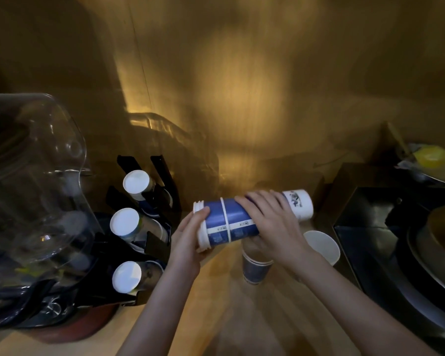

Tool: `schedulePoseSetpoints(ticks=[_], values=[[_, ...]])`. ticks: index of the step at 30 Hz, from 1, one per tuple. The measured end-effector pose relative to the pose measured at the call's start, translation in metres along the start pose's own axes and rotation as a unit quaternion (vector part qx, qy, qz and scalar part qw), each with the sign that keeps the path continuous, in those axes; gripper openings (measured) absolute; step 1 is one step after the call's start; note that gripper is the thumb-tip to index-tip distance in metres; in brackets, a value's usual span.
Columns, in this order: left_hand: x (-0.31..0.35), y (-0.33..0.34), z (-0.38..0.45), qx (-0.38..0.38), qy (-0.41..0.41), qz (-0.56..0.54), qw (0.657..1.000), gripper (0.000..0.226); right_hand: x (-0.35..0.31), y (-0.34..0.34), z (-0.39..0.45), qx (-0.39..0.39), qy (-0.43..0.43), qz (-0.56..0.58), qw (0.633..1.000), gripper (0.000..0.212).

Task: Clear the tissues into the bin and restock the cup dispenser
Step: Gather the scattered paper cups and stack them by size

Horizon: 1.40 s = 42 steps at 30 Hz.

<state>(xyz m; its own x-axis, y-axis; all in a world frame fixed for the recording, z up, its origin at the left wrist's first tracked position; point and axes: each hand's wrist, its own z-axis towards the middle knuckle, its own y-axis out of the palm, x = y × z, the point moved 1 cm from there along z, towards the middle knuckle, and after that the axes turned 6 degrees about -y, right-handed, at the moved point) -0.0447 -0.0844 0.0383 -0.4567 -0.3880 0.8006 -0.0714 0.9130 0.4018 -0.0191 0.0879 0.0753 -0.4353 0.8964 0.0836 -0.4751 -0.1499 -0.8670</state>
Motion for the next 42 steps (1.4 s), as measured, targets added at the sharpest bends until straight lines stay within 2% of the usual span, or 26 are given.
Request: schedulePoseSetpoints(ticks=[2,4,6,7,8,10,13,15,17,22,28,32,36,40,42], values=[[0.002,-0.004,0.003,0.000,-0.022,-0.025,0.999,0.080,0.010,-0.004,-0.004,0.019,0.018,-0.017,1.000,0.077],[0.004,-0.010,0.007,0.007,-0.031,-0.056,0.998,0.053,0.023,-0.010,-0.008,0.034,0.061,-0.007,0.998,0.079],[0.005,-0.017,0.010,0.015,-0.032,-0.096,0.995,0.027,0.037,-0.014,-0.009,0.056,0.127,0.048,0.989,0.083],[0.006,-0.019,0.010,0.016,-0.036,-0.117,0.992,0.022,0.043,-0.016,-0.009,0.074,0.167,0.093,0.979,0.084],[0.006,-0.021,0.010,0.015,-0.044,-0.141,0.989,0.022,0.049,-0.018,-0.009,0.098,0.213,0.147,0.961,0.086],[0.004,-0.023,0.009,0.008,-0.068,-0.190,0.979,0.027,0.058,-0.021,-0.010,0.155,0.298,0.282,0.899,0.092],[0.001,-0.023,0.008,0.008,-0.090,-0.218,0.972,0.030,0.059,-0.023,-0.011,0.218,0.346,0.442,0.798,0.092],[-0.003,-0.022,0.009,0.017,-0.105,-0.221,0.970,0.032,0.054,-0.019,-0.014,0.205,0.351,0.475,0.780,0.084],[-0.006,-0.021,0.010,0.026,-0.120,-0.221,0.968,0.034,0.045,-0.009,-0.021,0.174,0.346,0.484,0.785,0.080],[-0.014,-0.019,0.011,0.016,-0.152,-0.222,0.963,0.048,0.027,0.034,-0.045,0.151,0.356,0.532,0.753,0.102],[-0.018,-0.019,0.013,0.020,-0.163,-0.209,0.964,0.048,0.013,0.067,-0.064,0.090,0.383,0.453,0.800,0.095],[-0.021,-0.020,0.014,0.014,-0.163,-0.197,0.967,0.042,0.010,0.070,-0.069,-0.017,0.373,0.289,0.881,0.086],[-0.022,-0.019,0.016,-0.004,-0.159,-0.166,0.973,0.039,0.006,0.068,-0.076,-0.078,0.327,0.188,0.923,0.089],[-0.026,-0.018,0.018,-0.006,-0.139,-0.118,0.983,0.054,0.006,0.066,-0.077,-0.112,0.295,0.154,0.936,0.092],[-0.027,-0.019,0.019,-0.005,-0.116,-0.102,0.988,0.058,0.004,0.060,-0.073,-0.072,0.310,0.175,0.932,0.081]])
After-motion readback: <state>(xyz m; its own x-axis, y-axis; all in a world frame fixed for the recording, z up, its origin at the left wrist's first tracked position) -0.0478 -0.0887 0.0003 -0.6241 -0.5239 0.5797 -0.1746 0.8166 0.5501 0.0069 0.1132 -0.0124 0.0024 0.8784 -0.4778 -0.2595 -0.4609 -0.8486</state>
